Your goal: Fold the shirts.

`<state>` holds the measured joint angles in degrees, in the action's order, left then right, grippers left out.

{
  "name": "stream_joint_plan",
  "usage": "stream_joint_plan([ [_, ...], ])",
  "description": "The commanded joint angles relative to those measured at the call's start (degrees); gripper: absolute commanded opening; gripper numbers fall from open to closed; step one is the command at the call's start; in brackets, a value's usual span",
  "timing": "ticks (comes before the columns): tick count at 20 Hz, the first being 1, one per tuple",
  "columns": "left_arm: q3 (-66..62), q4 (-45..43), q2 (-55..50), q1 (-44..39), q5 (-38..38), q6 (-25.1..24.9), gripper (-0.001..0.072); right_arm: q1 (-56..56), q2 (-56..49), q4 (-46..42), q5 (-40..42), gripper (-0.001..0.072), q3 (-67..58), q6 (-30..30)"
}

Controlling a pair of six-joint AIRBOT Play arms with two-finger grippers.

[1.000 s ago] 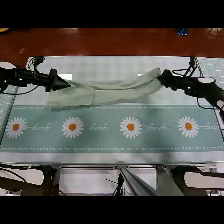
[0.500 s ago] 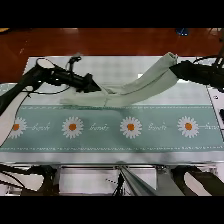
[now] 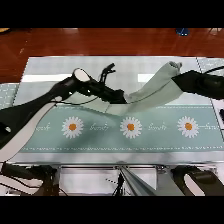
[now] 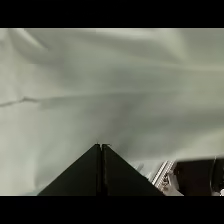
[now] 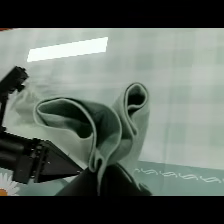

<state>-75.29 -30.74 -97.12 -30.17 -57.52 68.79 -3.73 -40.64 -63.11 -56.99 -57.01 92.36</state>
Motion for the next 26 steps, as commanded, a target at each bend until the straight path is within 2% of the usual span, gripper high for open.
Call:
stream_joint_plan([
  [1, 0.0, 0.0, -2.9, -4.9, 2.6, 2.8, 0.0022, -1.5, 5.8, -2.2, -2.8, 0.0024, -0.1, 6.0],
  [5, 0.0, 6.8, -5.1, -10.6, 5.2, 0.7, 0.0022, -1.5, 8.6, -7.6, -6.2, 0.0024, -0.1, 8.4],
  [7, 0.0, 6.7, -4.3, -10.4, 6.5, 0.6, 0.0021, -1.5, 8.5, -9.1, -7.3, 0.0024, -0.1, 8.4],
  [10, 0.0, 2.6, -0.5, -3.8, 4.5, 0.6, 0.002, -1.5, 8.3, -7.9, -4.8, 0.0024, -0.1, 7.3],
  [14, 0.0, -8.5, 10.2, 11.5, 1.1, 0.7, 0.002, -4.8, 3.0, -7.1, 1.0, 0.0023, -0.1, 6.1],
  [17, 0.0, -9.0, 18.3, 24.5, -1.5, 0.7, 0.002, -13.7, -5.1, -7.5, 12.3, 0.0023, -0.1, 6.5],
  [22, 0.0, -9.0, 27.2, 39.4, -8.7, 0.4, 0.0021, -27.8, -21.8, -5.8, 38.9, 0.0023, -0.1, 7.0],
  [26, 0.0, -9.0, 29.3, 42.4, -15.6, -1.8, 0.0021, -35.0, -33.0, 8.8, 55.1, 0.0023, -0.1, 7.0],
])
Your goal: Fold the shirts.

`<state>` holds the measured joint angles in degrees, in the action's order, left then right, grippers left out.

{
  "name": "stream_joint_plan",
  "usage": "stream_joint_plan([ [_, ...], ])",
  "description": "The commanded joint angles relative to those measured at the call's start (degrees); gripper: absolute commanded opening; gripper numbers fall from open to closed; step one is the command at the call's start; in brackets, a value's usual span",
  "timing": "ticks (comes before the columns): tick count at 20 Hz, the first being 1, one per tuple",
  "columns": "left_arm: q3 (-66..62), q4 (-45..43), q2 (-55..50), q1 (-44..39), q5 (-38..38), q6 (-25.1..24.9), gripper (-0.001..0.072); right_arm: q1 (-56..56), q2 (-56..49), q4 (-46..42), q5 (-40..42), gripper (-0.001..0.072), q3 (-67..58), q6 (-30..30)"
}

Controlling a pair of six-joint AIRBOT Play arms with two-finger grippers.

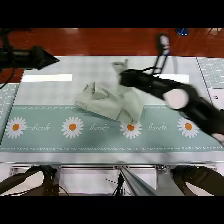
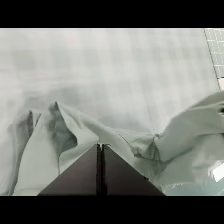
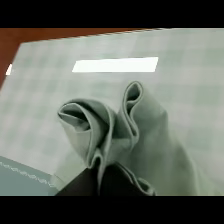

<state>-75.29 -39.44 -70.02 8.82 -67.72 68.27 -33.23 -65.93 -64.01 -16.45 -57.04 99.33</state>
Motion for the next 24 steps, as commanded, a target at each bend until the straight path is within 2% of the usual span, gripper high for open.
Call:
stream_joint_plan([
  [1, 0.0, -0.3, 2.2, 3.0, -6.0, -1.7, 0.0021, -7.5, -9.7, 13.0, 16.7, 0.0024, -0.1, 0.0],
  [2, 0.1, -0.3, 2.2, 2.6, -6.0, -1.7, 0.0021, -9.3, -11.1, 13.3, 17.9, 0.0028, -0.1, 0.0],
  [3, 0.2, -0.3, 2.1, 2.1, -5.9, -1.9, 0.0021, -11.1, -12.0, 12.6, 18.2, 0.0144, -0.1, 0.0],
  [4, 0.4, -0.3, 2.1, 1.6, -5.9, -1.9, 0.0021, -12.2, -12.2, 12.5, 18.1, 0.035, 0.0, 0.0],
  [5, 0.8, -0.3, 2.0, 1.2, -5.9, -1.9, 0.0021, -12.3, -12.0, 12.5, 18.0, 0.0495, -0.1, 0.0],
  [8, 2.4, -0.3, 1.9, 0.5, -5.8, -3.1, 0.0021, -8.2, -7.0, 12.4, 16.7, 0.0494, 0.0, -1.8],
  [10, 3.5, -0.3, 1.7, 0.5, -5.8, -3.1, 0.0021, -1.3, -1.3, 12.2, 10.4, 0.0493, 0.0, -4.4],
  [12, 4.0, -1.7, 1.6, 0.5, -5.9, -3.1, 0.0021, 8.8, 5.6, 6.4, -3.9, 0.0492, 0.0, -5.3],
  [15, 4.0, -7.2, 1.6, 0.6, -5.9, -3.1, 0.0021, 25.4, 14.1, -11.9, -34.8, 0.0492, 0.0, -4.3],
  [17, 4.0, -11.9, 1.6, 0.6, -5.9, -3.1, 0.0022, 33.6, 15.1, -24.3, -54.5, 0.0491, 0.3, -4.5],
  [18, 4.0, -13.4, 1.6, 0.6, -5.8, -3.1, 0.0023, 36.5, 15.0, -26.2, -58.4, 0.0492, 1.6, -5.8],
  [19, 4.0, -13.8, 1.5, 0.6, -5.8, -3.1, 0.003, 39.3, 15.0, -24.5, -58.9, 0.0493, 3.7, -7.6],
  [20, 4.0, -13.8, 1.4, 0.6, -5.8, -3.1, 0.0103, 40.9, 15.0, -20.1, -57.2, 0.0494, 6.4, -8.1],
  [21, 4.0, -13.8, 1.4, 0.5, -5.9, -3.1, 0.0258, 41.5, 15.0, -13.9, -53.4, 0.0496, 9.9, -8.1],
  [22, 4.0, -13.7, 1.4, 0.5, -5.9, -3.0, 0.0412, 41.1, 15.0, -7.3, -48.0, 0.0568, 14.0, -8.1],
  [23, 4.0, -13.8, 1.4, 0.5, -5.9, -1.7, 0.0464, 40.2, 15.0, -0.9, -41.9, 0.0597, 18.1, -8.1],
  [24, 4.0, -13.7, 1.4, 0.5, -5.9, -0.2, 0.0464, 38.9, 15.0, 5.6, -34.9, 0.0597, 22.3, -8.1],
])
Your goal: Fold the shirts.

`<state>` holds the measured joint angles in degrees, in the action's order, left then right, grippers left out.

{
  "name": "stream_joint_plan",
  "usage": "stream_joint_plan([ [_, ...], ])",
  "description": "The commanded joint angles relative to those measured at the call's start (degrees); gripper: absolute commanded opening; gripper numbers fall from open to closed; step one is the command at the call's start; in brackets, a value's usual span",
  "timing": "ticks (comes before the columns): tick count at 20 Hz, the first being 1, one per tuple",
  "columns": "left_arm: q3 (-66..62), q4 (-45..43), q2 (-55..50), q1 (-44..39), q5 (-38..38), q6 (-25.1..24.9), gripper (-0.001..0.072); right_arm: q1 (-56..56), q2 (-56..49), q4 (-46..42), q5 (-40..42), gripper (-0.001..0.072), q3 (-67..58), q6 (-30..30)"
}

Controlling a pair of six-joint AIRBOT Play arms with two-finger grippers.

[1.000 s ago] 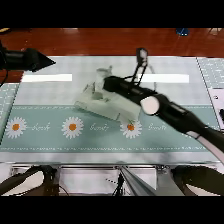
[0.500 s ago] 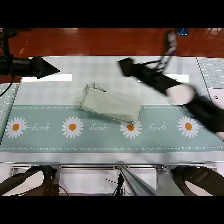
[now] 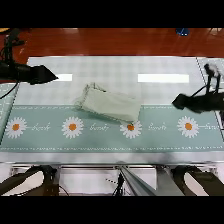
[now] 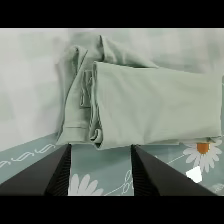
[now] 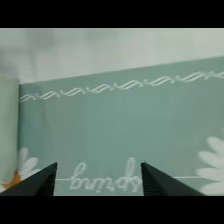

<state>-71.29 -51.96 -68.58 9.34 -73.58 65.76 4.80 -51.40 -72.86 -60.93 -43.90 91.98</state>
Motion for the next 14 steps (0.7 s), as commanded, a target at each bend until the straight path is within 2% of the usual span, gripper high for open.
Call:
stream_joint_plan([
  [1, 0.0, -1.2, 0.0, -0.1, -0.2, 3.8, 0.0463, -0.6, 0.5, 19.2, 15.6, 0.0597, 12.5, -0.8],
  [3, 0.0, -1.2, 0.0, -0.1, -1.7, 4.6, 0.046, -4.2, -1.3, 25.9, 23.0, 0.0597, 16.7, -1.7],
  [5, 0.0, -1.2, 0.0, -0.1, -2.7, 4.7, 0.046, -8.8, -5.9, 30.6, 24.4, 0.0597, 17.0, -6.5],
  [9, 0.0, -1.2, 0.0, -0.2, -3.7, 7.0, 0.0459, -18.0, -15.6, 49.9, 32.0, 0.0595, 17.0, -18.5],
  [10, 0.0, -1.2, 0.0, -0.4, -3.6, 7.0, 0.0459, -19.8, -17.6, 54.8, 34.1, 0.0584, 17.0, -20.8],
  [11, 0.0, -1.2, 0.0, -0.6, -3.6, 7.0, 0.0459, -21.2, -19.1, 58.2, 35.5, 0.0527, 17.0, -22.4],
  [12, 0.0, -1.2, 0.0, -0.9, -3.6, 6.9, 0.0459, -22.2, -20.5, 60.5, 36.2, 0.0512, 16.9, -24.0],
  [14, 0.0, -1.2, -0.1, -1.4, -3.6, 6.9, 0.0458, -23.3, -22.3, 60.8, 35.7, 0.049, 15.6, -26.9],
])
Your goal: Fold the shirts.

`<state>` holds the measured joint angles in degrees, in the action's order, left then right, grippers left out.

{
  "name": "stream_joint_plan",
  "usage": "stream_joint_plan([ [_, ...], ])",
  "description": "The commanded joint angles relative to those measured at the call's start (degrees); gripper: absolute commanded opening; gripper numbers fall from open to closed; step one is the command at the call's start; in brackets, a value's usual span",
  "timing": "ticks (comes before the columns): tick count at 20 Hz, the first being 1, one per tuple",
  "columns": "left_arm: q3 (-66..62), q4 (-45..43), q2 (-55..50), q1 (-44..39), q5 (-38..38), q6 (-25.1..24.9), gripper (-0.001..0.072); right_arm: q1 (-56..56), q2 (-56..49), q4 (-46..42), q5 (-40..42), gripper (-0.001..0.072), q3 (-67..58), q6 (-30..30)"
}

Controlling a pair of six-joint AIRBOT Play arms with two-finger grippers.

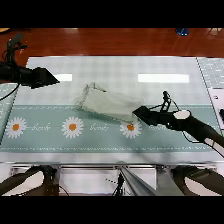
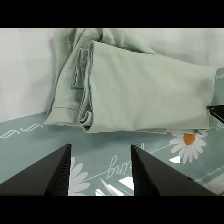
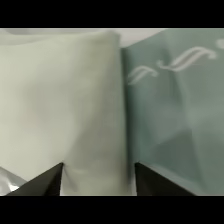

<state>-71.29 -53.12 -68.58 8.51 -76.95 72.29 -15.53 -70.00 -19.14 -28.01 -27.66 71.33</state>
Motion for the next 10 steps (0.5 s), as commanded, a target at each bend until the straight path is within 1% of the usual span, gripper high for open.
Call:
stream_joint_plan([
  [1, 0.0, -0.1, -0.1, -0.7, -0.1, 0.4, 0.0458, -2.9, -4.0, 7.0, 2.0, 0.0385, -1.6, -7.2],
  [2, 0.0, 0.0, -0.2, -0.7, 0.0, 0.4, 0.0458, -2.9, -4.1, 7.0, 2.0, 0.0336, -2.6, -7.8],
  [3, 0.0, -0.1, -0.4, -0.7, -0.1, 0.4, 0.0458, -2.9, -4.1, 7.0, 2.0, 0.0263, -3.8, -8.9],
  [4, 0.0, -0.1, -0.7, -0.7, -0.1, 0.4, 0.0458, -2.8, -4.1, 6.8, 1.6, 0.0095, -5.2, -9.6],
  [5, 0.0, -0.1, -0.9, -0.7, -0.1, 0.4, 0.0458, -2.4, -4.1, 6.5, 0.1, 0.0025, -6.8, -10.0],
  [6, 0.0, 0.0, -1.0, -0.7, -0.1, 0.4, 0.0458, -1.3, -3.8, 5.3, -2.3, 0.0025, -8.7, -11.3],
  [8, 0.0, -0.1, -1.3, -0.7, 0.0, 0.4, 0.0459, 2.7, -1.2, -2.3, -7.3, 0.0025, -12.6, -10.9],
  [9, 0.0, -0.1, -1.4, -0.7, 0.0, 0.4, 0.0458, 6.0, 1.2, -7.8, -10.1, 0.0025, -14.6, -7.9],
  [10, 0.0, -0.1, -1.8, -0.7, 0.7, 0.3, 0.0458, 9.7, 3.7, -13.3, -12.7, 0.0025, -16.3, -3.2],
])
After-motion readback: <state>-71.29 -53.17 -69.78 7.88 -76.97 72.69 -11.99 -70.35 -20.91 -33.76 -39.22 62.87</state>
